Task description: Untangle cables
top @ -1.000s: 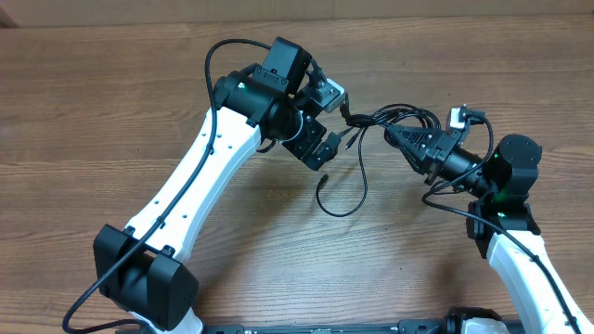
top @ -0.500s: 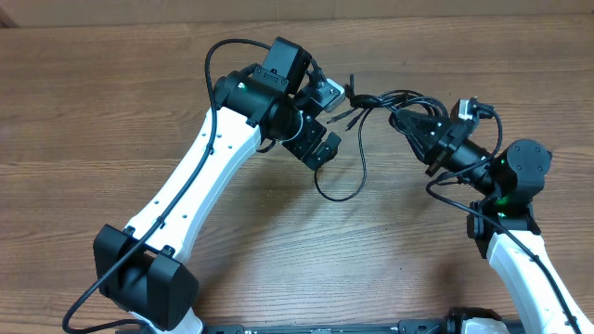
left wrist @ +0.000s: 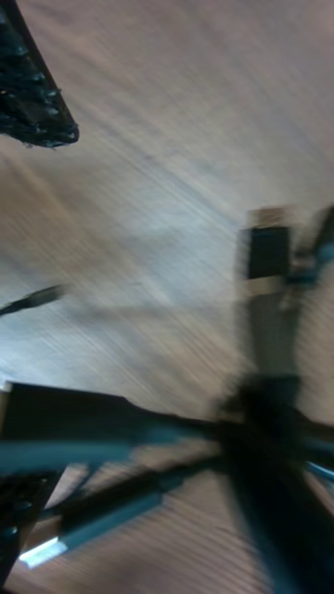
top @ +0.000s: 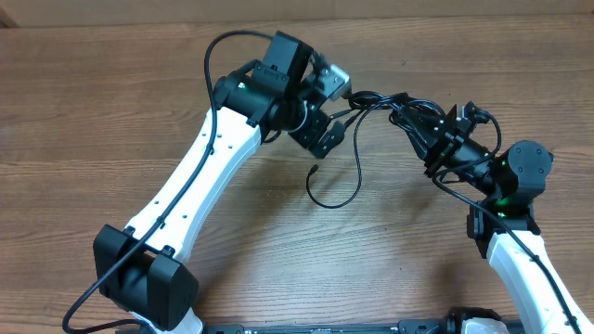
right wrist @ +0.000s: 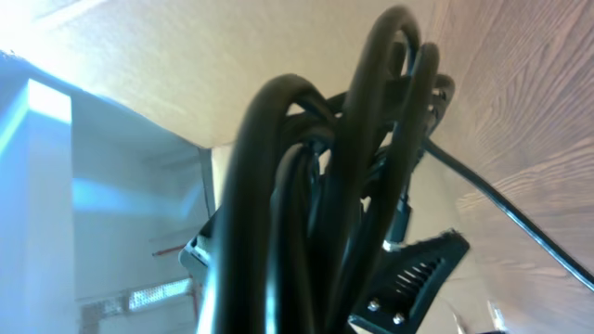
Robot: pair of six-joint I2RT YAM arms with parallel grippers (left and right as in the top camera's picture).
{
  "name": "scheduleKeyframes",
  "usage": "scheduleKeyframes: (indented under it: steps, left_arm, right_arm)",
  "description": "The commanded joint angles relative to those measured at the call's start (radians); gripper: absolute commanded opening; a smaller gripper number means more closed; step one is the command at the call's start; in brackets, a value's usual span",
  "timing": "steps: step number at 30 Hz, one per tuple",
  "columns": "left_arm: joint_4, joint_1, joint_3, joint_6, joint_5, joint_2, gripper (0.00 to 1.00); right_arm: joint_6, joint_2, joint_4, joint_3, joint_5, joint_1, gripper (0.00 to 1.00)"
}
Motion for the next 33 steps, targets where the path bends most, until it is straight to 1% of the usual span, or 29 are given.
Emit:
scheduleKeyframes:
  steps: [1, 4, 6, 7, 10, 12, 13, 15, 18, 22, 25, 28, 33]
  left_arm:
    - [0.046, -0.007, 0.013, -0.031, 0.055, -0.005, 1.00]
    - [0.145, -0.008, 0.013, -0.035, 0.053, -0.002, 1.00]
    - [0.215, -0.008, 0.013, -0.066, 0.058, 0.000, 1.00]
    - [0.245, -0.008, 0.013, -0.088, 0.059, 0.002, 1.00]
    - [0.342, -0.008, 0.013, -0.214, 0.062, 0.008, 1.00]
    - [0.385, -0.008, 0.013, -0.279, 0.088, 0.008, 1.00]
    - [0.396, -0.008, 0.013, -0.291, 0.105, 0.008, 1.00]
    - [0.416, -0.008, 0.013, -0.301, 0.153, 0.008, 1.00]
    - [0.438, -0.008, 0.013, -0.316, 0.219, 0.008, 1.00]
    - [0.496, -0.009, 0.013, -0.404, 0.225, 0.008, 1.00]
    - [0.552, -0.010, 0.013, -0.446, 0.236, 0.008, 1.00]
    - [0.593, -0.010, 0.013, -0.446, 0.269, 0.008, 1.00]
    - [0.596, -0.010, 0.013, -0.446, 0.269, 0.008, 1.00]
  right_arm:
    - [0.079, -0.004, 0.014, 0.013, 0.066, 0.003, 0.09]
    - [0.143, -0.004, 0.015, 0.013, 0.135, 0.003, 0.09]
    - [0.182, -0.004, 0.015, 0.013, 0.175, 0.003, 0.10]
    - [0.204, -0.004, 0.015, 0.013, 0.194, 0.003, 0.10]
    - [0.278, -0.004, 0.025, 0.013, 0.253, 0.003, 0.09]
    - [0.280, -0.004, 0.061, 0.014, 0.299, 0.003, 0.08]
    - [0.280, -0.004, 0.076, 0.014, 0.315, 0.003, 0.08]
    - [0.280, -0.004, 0.116, 0.014, 0.352, 0.003, 0.04]
    - [0.280, -0.004, 0.177, 0.014, 0.411, 0.003, 0.04]
    - [0.280, -0.004, 0.240, 0.014, 0.459, 0.003, 0.04]
    - [0.280, -0.004, 0.260, 0.014, 0.459, 0.003, 0.04]
    - [0.280, -0.004, 0.269, 0.014, 0.451, 0.003, 0.04]
    - [0.280, -0.005, 0.269, 0.014, 0.393, 0.003, 0.04]
